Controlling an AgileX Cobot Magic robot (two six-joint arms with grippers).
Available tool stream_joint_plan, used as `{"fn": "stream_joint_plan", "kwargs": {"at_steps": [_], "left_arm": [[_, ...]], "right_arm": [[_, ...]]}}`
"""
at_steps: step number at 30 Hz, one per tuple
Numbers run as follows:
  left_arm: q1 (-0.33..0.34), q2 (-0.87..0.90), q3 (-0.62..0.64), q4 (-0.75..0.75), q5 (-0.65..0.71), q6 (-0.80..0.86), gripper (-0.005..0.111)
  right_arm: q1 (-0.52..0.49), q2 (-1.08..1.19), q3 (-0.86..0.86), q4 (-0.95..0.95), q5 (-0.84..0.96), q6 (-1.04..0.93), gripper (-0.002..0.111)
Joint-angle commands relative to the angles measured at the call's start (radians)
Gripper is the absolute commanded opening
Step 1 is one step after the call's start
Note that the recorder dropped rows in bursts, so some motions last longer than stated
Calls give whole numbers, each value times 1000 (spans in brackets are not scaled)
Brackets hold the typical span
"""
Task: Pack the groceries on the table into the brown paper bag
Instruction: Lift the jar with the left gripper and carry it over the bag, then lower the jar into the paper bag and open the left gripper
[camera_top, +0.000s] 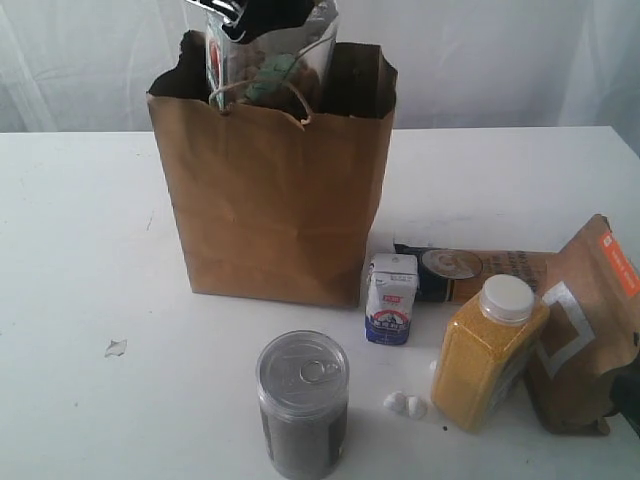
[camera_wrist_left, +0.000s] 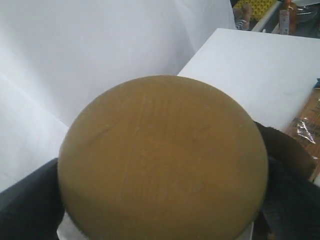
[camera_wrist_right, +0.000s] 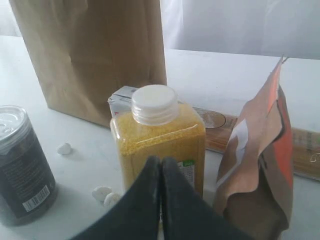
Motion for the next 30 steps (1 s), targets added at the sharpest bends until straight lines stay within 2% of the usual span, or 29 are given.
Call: {"fn": "stream_joint_plan", "kwargs": {"at_steps": [1, 5, 12, 17, 20, 25, 27, 30], "left_arm": [[-3, -30, -15, -25, 49, -4, 0], [-3, -32, -11, -25, 119, -4, 0], [-1, -32, 79, -65, 35, -4, 0], [-1, -32, 93, -61, 50, 0, 2], [1, -32, 93, -55, 73, 0, 14], [21, -33, 93, -55, 101, -24, 50], [21, -34, 93, -47, 101, -59, 61], [21, -37, 93, -48, 101, -68, 67]], "right_arm": [[-6, -6, 4, 1, 0, 5, 0], [-6, -6, 4, 1, 0, 5, 0], [-6, -6, 4, 1, 0, 5, 0], [-6, -6, 4, 1, 0, 5, 0], [-6, -6, 4, 1, 0, 5, 0], [-6, -6, 4, 1, 0, 5, 0], [-6, -6, 4, 1, 0, 5, 0], [-6, -6, 4, 1, 0, 5, 0]]}}
